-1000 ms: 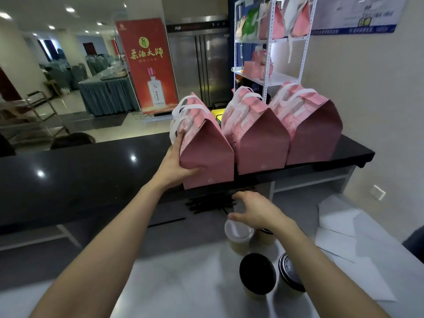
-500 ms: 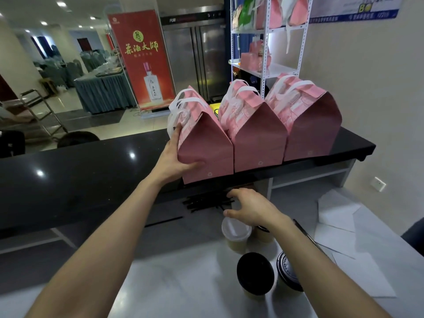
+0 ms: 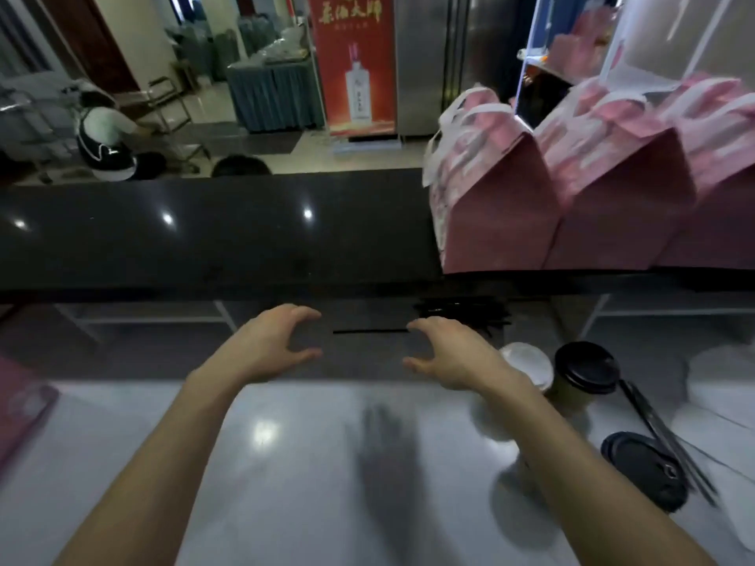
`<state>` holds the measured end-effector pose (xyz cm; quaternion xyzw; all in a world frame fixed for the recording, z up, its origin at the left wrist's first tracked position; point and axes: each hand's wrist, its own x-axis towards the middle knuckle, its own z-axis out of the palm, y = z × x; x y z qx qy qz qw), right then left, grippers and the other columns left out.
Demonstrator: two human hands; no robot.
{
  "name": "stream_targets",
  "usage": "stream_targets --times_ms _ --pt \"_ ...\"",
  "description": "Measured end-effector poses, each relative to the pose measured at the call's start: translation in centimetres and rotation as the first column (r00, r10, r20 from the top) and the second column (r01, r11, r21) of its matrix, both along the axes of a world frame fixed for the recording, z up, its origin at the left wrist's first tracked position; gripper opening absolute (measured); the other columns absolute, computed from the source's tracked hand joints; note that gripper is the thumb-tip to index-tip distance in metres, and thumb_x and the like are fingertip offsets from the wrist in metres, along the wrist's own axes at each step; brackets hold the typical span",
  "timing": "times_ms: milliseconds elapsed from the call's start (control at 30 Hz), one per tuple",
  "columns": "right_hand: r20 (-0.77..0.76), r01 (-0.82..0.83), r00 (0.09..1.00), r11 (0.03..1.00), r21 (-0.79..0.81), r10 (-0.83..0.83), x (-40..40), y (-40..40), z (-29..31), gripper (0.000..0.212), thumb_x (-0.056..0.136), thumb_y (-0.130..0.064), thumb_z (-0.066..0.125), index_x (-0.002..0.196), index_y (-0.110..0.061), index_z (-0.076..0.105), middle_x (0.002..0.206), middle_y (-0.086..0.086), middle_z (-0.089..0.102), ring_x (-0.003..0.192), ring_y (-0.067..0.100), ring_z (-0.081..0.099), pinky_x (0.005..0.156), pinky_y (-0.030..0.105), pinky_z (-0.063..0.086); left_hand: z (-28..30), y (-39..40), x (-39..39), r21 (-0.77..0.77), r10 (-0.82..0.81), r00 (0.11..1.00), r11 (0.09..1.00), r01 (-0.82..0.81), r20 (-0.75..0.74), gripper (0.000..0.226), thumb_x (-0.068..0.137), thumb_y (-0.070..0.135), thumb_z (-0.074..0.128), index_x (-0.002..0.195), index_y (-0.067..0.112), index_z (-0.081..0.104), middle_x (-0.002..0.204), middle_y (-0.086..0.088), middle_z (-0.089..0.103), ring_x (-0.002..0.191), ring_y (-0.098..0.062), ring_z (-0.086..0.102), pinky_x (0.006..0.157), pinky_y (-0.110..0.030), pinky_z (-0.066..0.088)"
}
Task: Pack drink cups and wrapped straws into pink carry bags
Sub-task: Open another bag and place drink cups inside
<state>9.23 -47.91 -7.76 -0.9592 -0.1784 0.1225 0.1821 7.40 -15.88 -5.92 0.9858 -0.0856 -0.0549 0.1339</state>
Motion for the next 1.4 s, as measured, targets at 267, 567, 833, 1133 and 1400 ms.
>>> stream_targets --times_ms 267,567,833,1133,1400 --pt "-0.066 -0.129 0.99 0.989 -0.076 0.124 -3.6 18.3 -4.4 0.078 0.099 -0.059 0.069 0.165 -0.03 0.04 0.167 -0.003 0.047 0.146 0.025 0.051 0.114 0.041 0.046 -5.4 17.6 -9.7 0.131 0.209 0.959 0.974 -0.186 -0.19 0.067 0.097 0.059 0.073 0.155 0.036 0.051 0.157 0.011 0.053 0.138 -0.015 0.056 0.109 -0.035 0.048" --pt "-0.092 -0.125 0.989 0.989 -0.085 0.117 -9.2 40.7 -4.0 0.079 0.095 -0.064 0.069 0.162 -0.03 0.044 0.163 -0.003 0.05 0.146 0.024 0.051 0.114 0.042 0.046 -2.2 37.7 -17.1 0.069 0.15 0.983 0.987 -0.144 -0.101 0.059 0.1 0.053 0.072 0.152 0.033 0.055 0.149 0.01 0.06 0.13 -0.013 0.061 0.108 -0.038 0.049" --pt "-0.013 -0.109 0.994 0.993 0.042 0.11 -9.8 56.0 0.1 0.072 0.095 -0.066 0.069 0.154 -0.028 0.052 0.148 -0.003 0.064 0.125 0.02 0.066 0.101 0.041 0.057 5.5 49.4 -20.7 -0.164 0.181 0.976 0.973 -0.16 0.12 0.039 0.094 0.034 0.084 0.131 0.026 0.073 0.105 0.011 0.073 0.093 -0.008 0.071 0.089 -0.041 0.062" --pt "0.21 -0.099 0.975 0.99 0.104 0.076 -11.5 71.5 7.0 0.095 0.081 -0.09 0.058 0.139 -0.015 0.048 0.117 0.006 0.069 0.095 0.031 0.065 0.063 0.037 0.045 9.5 58.5 -22.2 -0.067 0.369 0.859 0.926 -0.371 0.356 0.021 0.099 0.025 0.069 0.116 0.033 0.078 0.093 0.013 0.074 0.078 -0.01 0.069 0.079 -0.041 0.06" --pt "0.093 0.005 0.996 0.993 -0.114 0.005 -15.7 77.2 6.9 0.112 0.09 -0.029 0.079 0.165 0.001 0.002 0.119 0.011 0.061 0.1 0.031 0.06 0.071 0.038 0.043 8.7 63.7 -21.1 -0.071 0.243 0.917 0.97 -0.233 0.316 0.024 0.095 0.017 0.069 0.113 0.031 0.077 0.092 0.016 0.072 0.085 -0.011 0.069 0.084 -0.043 0.059"
